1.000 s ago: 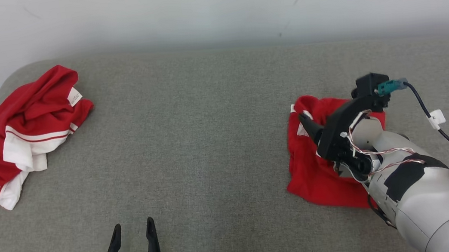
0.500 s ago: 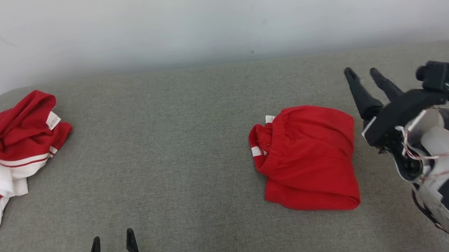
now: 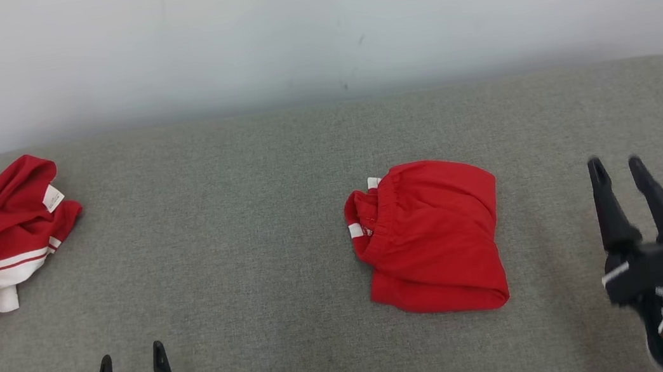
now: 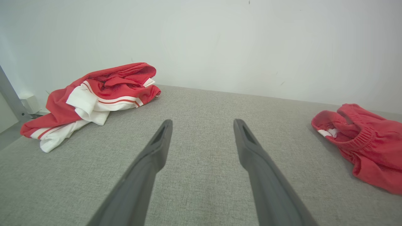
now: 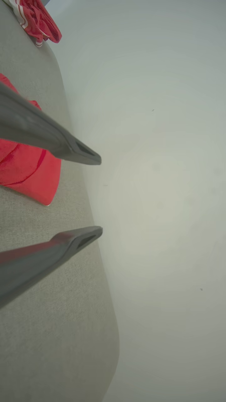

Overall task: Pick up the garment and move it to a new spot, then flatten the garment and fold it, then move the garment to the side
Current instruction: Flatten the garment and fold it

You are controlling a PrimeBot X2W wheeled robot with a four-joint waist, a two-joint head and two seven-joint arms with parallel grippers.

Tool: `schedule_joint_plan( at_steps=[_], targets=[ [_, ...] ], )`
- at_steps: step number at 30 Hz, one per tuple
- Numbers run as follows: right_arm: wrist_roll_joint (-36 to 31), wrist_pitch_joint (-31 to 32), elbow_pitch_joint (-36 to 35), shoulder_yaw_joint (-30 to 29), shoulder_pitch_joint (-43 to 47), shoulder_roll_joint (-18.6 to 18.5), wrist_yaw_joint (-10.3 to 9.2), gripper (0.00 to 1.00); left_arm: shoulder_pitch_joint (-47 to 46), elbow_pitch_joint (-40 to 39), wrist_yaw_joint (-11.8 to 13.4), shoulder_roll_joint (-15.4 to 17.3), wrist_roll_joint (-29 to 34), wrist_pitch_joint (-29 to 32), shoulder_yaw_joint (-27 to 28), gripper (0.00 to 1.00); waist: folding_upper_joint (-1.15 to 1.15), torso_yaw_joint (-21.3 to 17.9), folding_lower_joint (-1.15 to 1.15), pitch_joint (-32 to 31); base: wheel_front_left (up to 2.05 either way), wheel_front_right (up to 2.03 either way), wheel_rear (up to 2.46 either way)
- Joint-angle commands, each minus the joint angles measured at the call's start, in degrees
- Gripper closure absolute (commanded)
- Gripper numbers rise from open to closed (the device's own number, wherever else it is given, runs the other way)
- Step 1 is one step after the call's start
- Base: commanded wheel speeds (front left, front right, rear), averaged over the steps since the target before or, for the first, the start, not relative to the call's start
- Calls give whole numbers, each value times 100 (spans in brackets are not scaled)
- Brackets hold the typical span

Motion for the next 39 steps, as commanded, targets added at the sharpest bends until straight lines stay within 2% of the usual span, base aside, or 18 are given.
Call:
schedule_joint_plan(
  at_steps=[1,3,5,8,14,23,39],
  targets=[
    [-260,-21,-319,-376,420,309,-8,0,111,-50,-13,-5,50,-19,44,0,0,-26,0,-28,0,0,0],
    [-519,-19,-487,-580,661,412,-8,0,120,-62,-31,-7,69,-18,65,0,0,-33,0,-53,0,0,0],
    [-1045,-16,-887,-817,1065,605,-8,0,161,-104,-36,-6,111,-19,132,0,0,-52,0,-94,0,0,0],
    [-1496,-12,-1471,-1333,1725,1210,-8,0,308,-125,-61,-6,252,-19,243,0,0,-100,0,-178,0,0,0],
    [-1871,-13,-1793,-1408,2172,1580,-8,0,426,-141,-205,35,703,-19,154,0,0,-123,0,-241,0,0,0],
    [-2219,-13,-1647,-1078,2329,1726,-8,0,539,-235,-350,15,706,-19,196,0,0,-97,0,-310,0,0,0],
    [-2638,-13,-1527,-908,2350,1777,-8,0,611,-336,-305,-5,814,-19,179,0,0,-78,0,-349,0,0,0]
  ],
)
